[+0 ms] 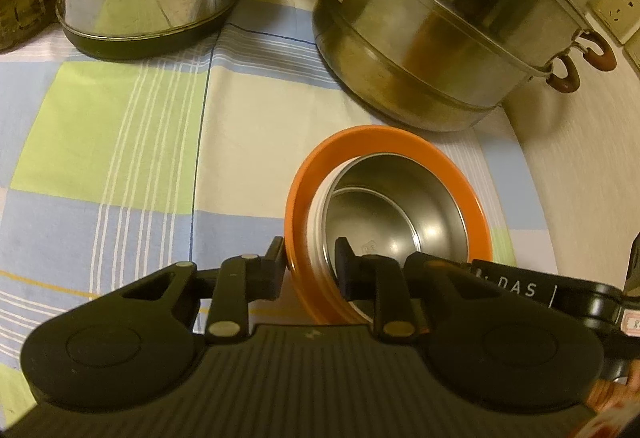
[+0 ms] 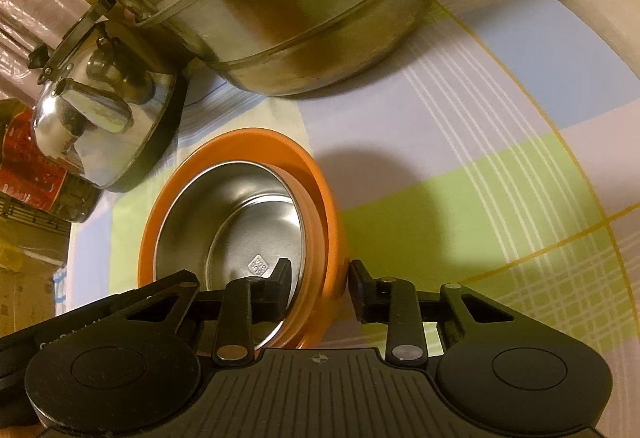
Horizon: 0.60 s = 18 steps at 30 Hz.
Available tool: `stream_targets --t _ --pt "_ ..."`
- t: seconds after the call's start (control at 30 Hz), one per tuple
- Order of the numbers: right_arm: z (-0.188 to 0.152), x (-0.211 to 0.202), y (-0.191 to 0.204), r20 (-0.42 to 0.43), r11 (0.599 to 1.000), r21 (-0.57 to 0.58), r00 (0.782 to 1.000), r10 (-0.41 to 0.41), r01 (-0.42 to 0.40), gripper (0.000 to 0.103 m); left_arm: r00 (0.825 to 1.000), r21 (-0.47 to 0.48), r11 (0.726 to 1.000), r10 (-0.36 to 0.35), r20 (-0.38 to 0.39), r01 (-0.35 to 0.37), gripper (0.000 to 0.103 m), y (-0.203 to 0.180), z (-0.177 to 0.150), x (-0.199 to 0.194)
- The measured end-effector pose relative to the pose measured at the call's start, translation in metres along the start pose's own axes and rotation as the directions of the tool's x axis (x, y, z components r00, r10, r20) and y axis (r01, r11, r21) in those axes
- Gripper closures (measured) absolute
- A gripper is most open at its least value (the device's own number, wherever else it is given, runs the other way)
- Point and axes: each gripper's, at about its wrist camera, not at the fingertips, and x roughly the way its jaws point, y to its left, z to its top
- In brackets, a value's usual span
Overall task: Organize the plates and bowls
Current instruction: 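Lift the orange bowl stack with both grippers and carry it over the pink bowls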
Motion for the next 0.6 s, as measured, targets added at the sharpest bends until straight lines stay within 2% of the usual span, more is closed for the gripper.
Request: stream_targets --t 0.27,0.6 --pt "0.0 -0.012 -0.004 0.021 1.0 -0.002 1.0 -0.005 0.005 0.073 1.0 0.015 1.0 -0.017 0.01 0.017 0.08 -0.009 0.0 -0.008" --pt "-0.003 -0.049 -0.016 0.054 1.0 0.007 0.998 -0.013 0.013 0.074 0.998 0.025 0.998 -0.061 0.013 0.06 0.08 -0.033 -0.009 -0.03"
